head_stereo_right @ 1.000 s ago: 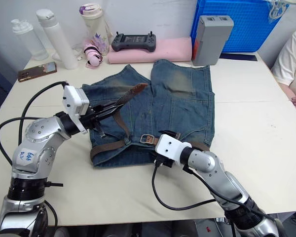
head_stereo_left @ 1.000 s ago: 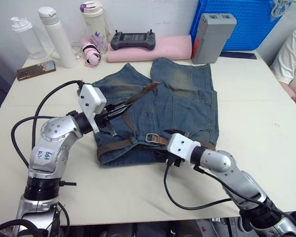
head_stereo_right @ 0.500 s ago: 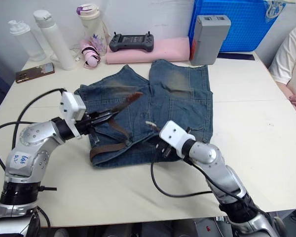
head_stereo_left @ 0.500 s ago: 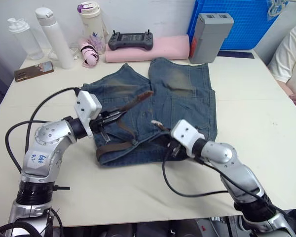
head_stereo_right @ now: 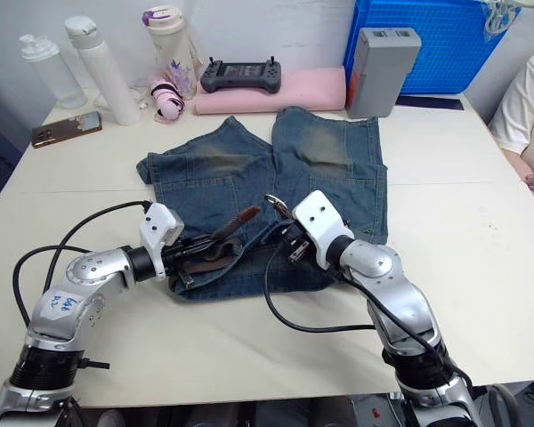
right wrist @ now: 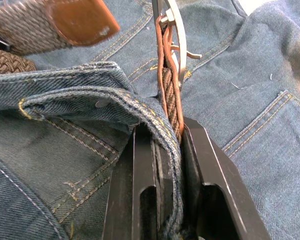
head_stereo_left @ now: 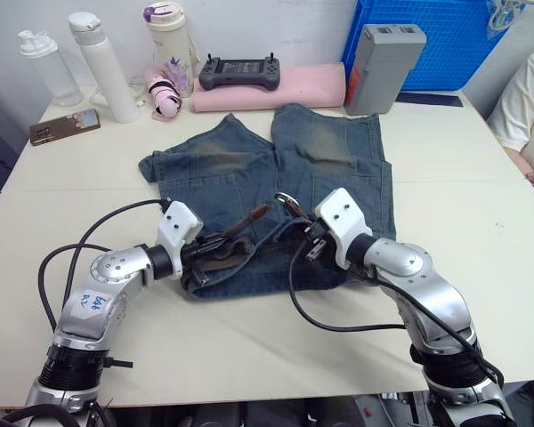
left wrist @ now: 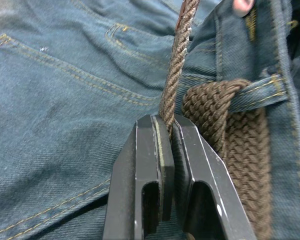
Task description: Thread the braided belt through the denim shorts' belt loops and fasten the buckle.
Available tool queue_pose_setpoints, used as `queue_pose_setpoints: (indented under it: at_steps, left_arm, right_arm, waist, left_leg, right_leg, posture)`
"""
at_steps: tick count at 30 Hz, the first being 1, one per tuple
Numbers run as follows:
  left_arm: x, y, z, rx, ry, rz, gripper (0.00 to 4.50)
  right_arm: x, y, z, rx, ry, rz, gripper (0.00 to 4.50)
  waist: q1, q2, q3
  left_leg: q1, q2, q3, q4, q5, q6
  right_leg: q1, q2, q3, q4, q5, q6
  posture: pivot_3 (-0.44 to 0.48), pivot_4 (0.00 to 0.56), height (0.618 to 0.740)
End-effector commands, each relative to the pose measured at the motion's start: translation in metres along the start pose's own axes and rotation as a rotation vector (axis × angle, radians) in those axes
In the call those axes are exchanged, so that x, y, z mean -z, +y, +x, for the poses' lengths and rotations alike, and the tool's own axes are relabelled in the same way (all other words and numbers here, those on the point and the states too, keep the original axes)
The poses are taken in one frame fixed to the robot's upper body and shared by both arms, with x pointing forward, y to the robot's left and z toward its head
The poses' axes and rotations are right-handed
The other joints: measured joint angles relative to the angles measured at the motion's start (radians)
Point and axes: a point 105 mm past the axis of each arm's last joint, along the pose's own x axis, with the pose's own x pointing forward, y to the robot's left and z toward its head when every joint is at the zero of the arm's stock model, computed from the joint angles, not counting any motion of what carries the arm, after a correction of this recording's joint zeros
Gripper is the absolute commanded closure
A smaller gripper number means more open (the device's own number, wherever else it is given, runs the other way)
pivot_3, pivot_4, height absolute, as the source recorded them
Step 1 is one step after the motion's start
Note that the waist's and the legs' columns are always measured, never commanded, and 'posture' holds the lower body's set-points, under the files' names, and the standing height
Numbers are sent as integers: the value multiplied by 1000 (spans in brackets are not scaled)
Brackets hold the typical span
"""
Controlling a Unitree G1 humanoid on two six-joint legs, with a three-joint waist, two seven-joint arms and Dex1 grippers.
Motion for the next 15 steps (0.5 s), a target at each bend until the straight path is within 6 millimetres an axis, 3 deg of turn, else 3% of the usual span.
queue_pose_setpoints:
  at_steps: [1, 15]
  left_arm:
    - [-7, -17, 10, 49, 3, 61, 4500]
    - [-18, -19, 24, -1, -22, -26, 4500]
  right_arm:
    - [-25, -2, -7, 26, -86, -36, 4480]
    - [-23, 6, -7, 15, -57, -146, 4480]
  waist:
    - [0, 0, 0]
    - [0, 0, 0]
  left_leg:
    - [0, 0, 0, 0, 0, 0]
    - [0, 0, 0, 0, 0, 0]
  right_leg:
    - [0, 0, 0, 0, 0, 0]
    - [0, 0, 0, 0, 0, 0]
  posture:
    - [0, 150, 714]
    - [0, 150, 714]
